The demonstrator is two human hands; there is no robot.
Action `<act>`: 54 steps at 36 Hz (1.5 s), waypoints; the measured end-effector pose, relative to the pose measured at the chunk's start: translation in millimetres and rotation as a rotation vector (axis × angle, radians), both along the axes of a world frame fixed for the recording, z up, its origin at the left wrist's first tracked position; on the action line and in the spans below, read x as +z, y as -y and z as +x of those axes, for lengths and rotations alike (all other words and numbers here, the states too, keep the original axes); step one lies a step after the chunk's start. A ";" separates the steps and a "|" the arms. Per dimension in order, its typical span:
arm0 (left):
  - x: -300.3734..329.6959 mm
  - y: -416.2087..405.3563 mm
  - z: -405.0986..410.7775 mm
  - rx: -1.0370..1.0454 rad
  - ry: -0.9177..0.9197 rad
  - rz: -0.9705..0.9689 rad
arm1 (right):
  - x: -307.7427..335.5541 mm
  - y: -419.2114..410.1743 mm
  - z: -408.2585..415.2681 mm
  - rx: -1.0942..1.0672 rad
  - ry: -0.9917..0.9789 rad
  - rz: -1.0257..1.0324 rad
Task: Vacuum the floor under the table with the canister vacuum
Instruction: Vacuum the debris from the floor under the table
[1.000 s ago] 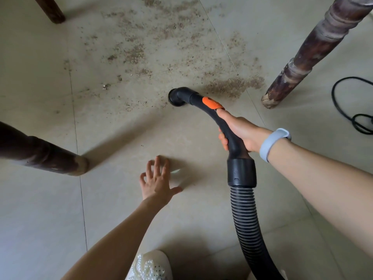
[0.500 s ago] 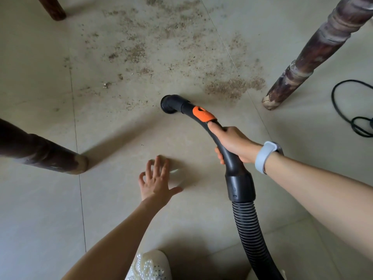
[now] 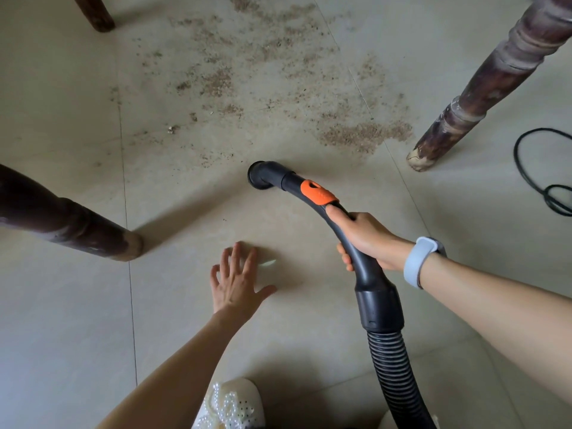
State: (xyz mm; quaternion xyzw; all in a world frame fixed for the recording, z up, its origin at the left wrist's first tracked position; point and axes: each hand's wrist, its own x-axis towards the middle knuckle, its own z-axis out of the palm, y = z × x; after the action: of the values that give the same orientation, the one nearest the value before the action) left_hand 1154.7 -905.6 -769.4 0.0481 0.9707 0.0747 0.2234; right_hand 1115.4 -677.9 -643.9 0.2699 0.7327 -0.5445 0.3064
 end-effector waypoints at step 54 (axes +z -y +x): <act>8.8 44.6 -17.2 0.054 0.140 -0.136 | 5.3 36.5 -84.8 0.065 -0.140 0.174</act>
State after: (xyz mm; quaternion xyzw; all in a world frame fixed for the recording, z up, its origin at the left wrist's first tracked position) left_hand 1137.5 -950.2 -760.6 0.0013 0.9565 0.0177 0.2913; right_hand 1030.6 -714.4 -638.6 0.2326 0.8051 -0.4863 0.2474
